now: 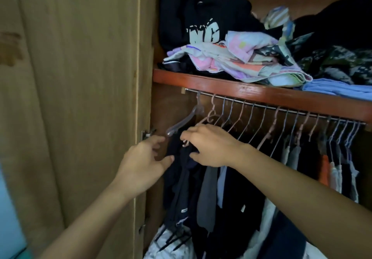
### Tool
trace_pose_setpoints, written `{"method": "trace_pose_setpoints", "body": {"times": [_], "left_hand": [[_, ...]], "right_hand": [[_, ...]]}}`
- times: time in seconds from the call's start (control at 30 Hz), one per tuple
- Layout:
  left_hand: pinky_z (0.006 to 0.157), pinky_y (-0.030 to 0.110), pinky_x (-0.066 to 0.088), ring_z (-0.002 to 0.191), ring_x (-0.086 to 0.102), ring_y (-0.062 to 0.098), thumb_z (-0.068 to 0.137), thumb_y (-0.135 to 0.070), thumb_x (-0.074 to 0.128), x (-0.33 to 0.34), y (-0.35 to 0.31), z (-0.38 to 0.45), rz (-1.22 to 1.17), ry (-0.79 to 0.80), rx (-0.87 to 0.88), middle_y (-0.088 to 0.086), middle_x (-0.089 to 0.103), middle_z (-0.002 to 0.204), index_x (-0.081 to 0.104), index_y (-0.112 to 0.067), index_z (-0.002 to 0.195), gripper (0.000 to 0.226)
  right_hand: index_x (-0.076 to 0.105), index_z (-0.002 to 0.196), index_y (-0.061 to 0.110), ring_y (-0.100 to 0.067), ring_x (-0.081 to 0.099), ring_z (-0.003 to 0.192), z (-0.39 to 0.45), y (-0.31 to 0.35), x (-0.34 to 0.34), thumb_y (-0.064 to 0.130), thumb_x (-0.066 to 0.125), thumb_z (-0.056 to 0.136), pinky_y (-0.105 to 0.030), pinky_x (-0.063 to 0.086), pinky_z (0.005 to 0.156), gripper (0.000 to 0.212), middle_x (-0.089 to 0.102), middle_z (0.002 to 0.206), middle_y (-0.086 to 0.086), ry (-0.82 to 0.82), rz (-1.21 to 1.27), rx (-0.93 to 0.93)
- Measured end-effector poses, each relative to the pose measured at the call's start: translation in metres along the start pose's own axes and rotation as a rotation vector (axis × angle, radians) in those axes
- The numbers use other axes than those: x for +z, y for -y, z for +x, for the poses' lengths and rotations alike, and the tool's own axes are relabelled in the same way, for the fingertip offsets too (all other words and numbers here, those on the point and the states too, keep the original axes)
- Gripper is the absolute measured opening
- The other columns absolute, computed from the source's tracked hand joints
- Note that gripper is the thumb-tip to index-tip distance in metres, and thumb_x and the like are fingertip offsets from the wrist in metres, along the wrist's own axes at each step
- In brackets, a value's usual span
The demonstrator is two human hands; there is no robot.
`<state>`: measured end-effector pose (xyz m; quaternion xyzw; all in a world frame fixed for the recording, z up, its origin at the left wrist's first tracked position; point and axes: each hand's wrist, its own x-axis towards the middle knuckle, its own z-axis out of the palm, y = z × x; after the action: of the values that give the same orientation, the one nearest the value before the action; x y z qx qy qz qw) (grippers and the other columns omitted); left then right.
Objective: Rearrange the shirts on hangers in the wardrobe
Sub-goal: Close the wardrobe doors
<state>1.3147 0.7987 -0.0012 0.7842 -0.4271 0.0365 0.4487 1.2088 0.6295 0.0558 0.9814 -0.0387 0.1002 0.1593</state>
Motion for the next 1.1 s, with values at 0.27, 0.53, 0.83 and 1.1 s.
{"method": "trace_pose_setpoints", "body": {"times": [0.27,0.53,0.83,1.1], "left_hand": [[0.079,0.040,0.058,0.093,0.066,0.015,0.085,-0.031,0.070,-0.062,0.013,-0.057,0.095,-0.287,0.124,-0.005,0.067,0.108,0.057,-0.022,0.131,0.049],[0.075,0.031,0.040,0.095,0.055,0.028,0.082,-0.019,0.064,-0.113,0.060,-0.103,0.234,-0.629,0.149,0.006,0.060,0.102,0.063,-0.007,0.112,0.031],[0.114,0.051,0.032,0.139,0.033,0.031,0.080,-0.017,0.079,-0.130,0.120,-0.098,-0.118,-0.667,-0.089,0.017,0.031,0.151,0.021,-0.002,0.149,0.091],[0.071,0.046,0.047,0.091,0.062,0.039,0.088,-0.007,0.065,-0.120,0.155,-0.087,-0.038,-0.463,-0.184,0.003,0.061,0.094,0.046,-0.009,0.115,0.033]], "right_hand": [[0.052,0.132,0.023,-0.021,0.052,0.115,0.022,0.089,-0.058,0.030,0.064,0.088,-0.042,0.047,0.091,0.047,0.060,0.124,0.002,-0.184,-0.092,-0.233],[0.055,0.121,0.019,-0.020,0.052,0.112,0.058,0.188,-0.103,0.021,0.070,0.083,-0.038,0.045,0.090,0.041,0.058,0.121,0.002,-0.400,-0.176,-0.466],[0.037,0.146,0.021,-0.034,0.017,0.150,0.115,0.245,-0.111,0.023,0.069,0.083,-0.050,0.010,0.122,0.071,0.029,0.159,-0.012,-0.381,-0.677,-0.537],[0.056,0.124,0.021,-0.033,0.042,0.129,0.145,0.258,-0.104,0.014,0.051,0.093,-0.052,0.008,0.122,0.032,0.057,0.125,-0.007,-0.296,-0.873,-0.546]]}}
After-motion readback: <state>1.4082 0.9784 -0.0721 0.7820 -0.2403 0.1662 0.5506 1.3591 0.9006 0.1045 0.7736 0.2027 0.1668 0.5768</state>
